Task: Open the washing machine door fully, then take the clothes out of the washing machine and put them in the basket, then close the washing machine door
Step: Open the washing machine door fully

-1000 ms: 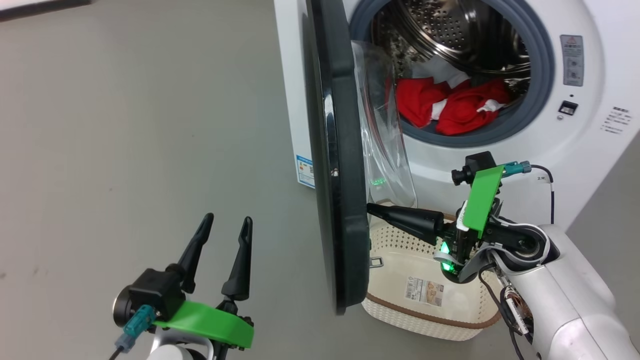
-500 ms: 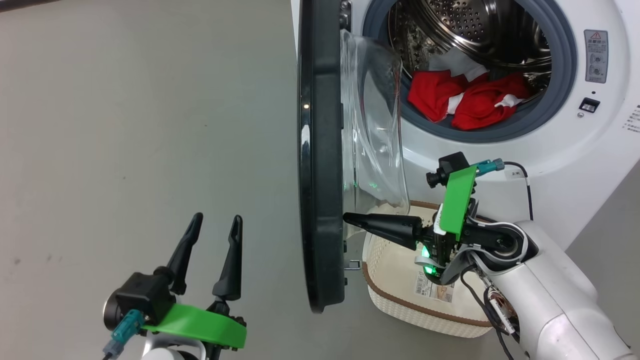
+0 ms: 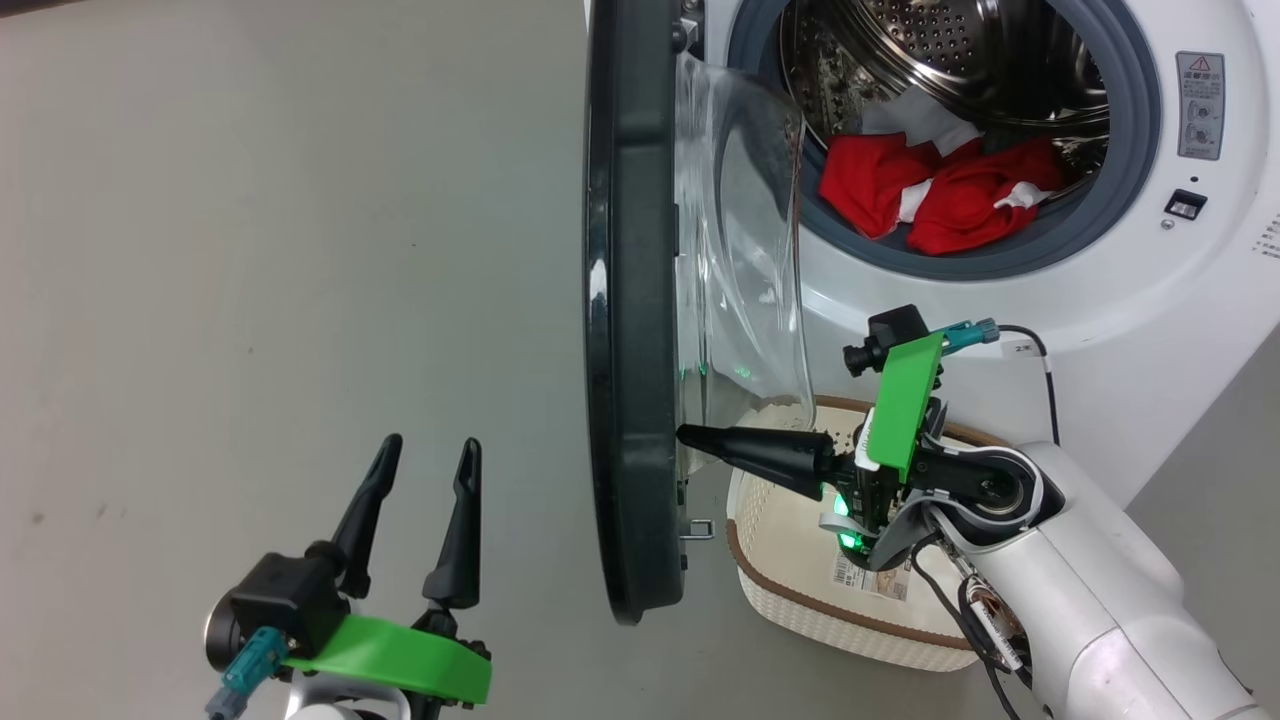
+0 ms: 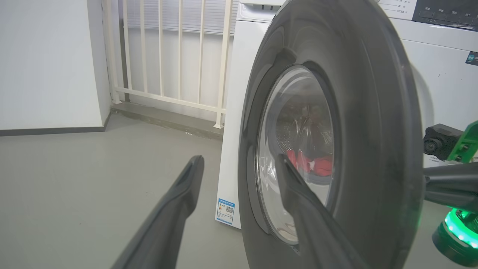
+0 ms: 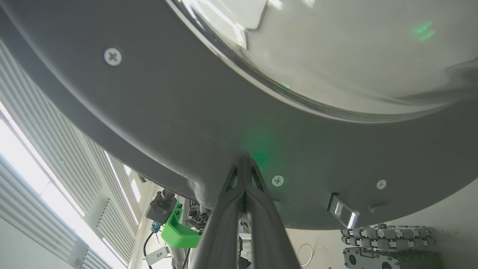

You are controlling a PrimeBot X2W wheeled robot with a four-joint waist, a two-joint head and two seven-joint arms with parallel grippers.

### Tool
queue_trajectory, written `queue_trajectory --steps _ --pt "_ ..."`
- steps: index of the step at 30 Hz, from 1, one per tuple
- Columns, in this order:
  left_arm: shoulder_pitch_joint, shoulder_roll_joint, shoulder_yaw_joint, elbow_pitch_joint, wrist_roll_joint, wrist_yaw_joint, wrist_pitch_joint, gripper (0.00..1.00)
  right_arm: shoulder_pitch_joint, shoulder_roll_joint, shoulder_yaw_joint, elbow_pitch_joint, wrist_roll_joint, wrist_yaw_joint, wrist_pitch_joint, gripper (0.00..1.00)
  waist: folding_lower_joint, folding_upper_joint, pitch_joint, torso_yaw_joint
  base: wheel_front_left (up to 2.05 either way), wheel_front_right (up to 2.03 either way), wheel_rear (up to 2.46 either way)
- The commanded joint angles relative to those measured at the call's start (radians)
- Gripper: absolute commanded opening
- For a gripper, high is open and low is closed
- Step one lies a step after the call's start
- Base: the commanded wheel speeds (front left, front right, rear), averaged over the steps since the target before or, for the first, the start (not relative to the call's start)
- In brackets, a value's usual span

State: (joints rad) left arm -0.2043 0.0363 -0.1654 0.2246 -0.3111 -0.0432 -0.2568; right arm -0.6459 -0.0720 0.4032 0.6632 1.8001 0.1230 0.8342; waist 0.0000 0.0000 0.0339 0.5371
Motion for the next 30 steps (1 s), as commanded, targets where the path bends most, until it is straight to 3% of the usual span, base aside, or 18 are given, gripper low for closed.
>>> queue_trajectory --steps 1,3,5,6,7,11,19,25,30 --pt "-0.016 0.014 0.033 -0.024 -0.007 0.006 -0.005 1.00 -0.042 0.022 0.003 -0.020 -0.009 0.008 -0.022 0.00 0.0000 0.0000 -0.001 -0.002 0.00 0.00 0.00" --pt "-0.017 0.014 0.030 -0.021 -0.007 0.006 -0.005 1.00 -0.040 0.022 -0.007 -0.028 -0.033 0.008 -0.040 0.00 0.0000 0.0000 -0.004 -0.003 0.00 0.00 0.00" --pt "-0.018 0.014 0.029 -0.017 -0.007 0.005 -0.005 1.00 -0.032 0.017 -0.021 -0.051 -0.059 0.008 -0.058 0.53 0.0000 0.0000 -0.006 -0.005 0.00 0.00 0.00" --pt "-0.018 0.014 0.029 -0.015 -0.007 0.003 -0.005 1.00 -0.024 0.011 -0.030 -0.069 -0.073 0.008 -0.071 0.88 0.0000 0.0000 -0.008 -0.006 0.00 0.00 0.00" --pt "-0.018 0.014 0.030 -0.013 -0.006 0.002 -0.005 1.00 -0.014 0.004 -0.038 -0.089 -0.089 0.008 -0.086 1.00 0.0000 0.0000 -0.010 -0.007 0.00 0.00 0.00" --pt "-0.013 0.014 0.036 -0.003 -0.004 -0.006 -0.005 1.00 0.037 -0.028 -0.076 -0.189 -0.170 0.008 -0.186 1.00 0.0000 0.0000 -0.015 -0.011 0.00 0.00 0.00" --pt "-0.017 0.014 0.030 0.001 -0.009 -0.010 -0.005 1.00 0.131 -0.130 -0.030 -0.274 -0.484 0.008 -0.566 1.00 0.0000 0.0000 -0.016 -0.015 0.00 0.00 0.00" --pt "-0.014 0.014 0.031 -0.002 -0.006 -0.010 -0.005 1.00 0.163 -0.193 0.053 -0.161 -0.722 0.008 -0.911 1.00 0.0000 0.0000 -0.023 -0.017 0.00 0.00 0.00" --pt "-0.010 0.014 0.036 -0.007 0.000 -0.011 -0.005 1.00 0.168 -0.194 0.077 -0.054 -0.846 0.008 -1.077 1.00 0.0000 0.0000 -0.030 -0.020 0.00 0.00 0.00"
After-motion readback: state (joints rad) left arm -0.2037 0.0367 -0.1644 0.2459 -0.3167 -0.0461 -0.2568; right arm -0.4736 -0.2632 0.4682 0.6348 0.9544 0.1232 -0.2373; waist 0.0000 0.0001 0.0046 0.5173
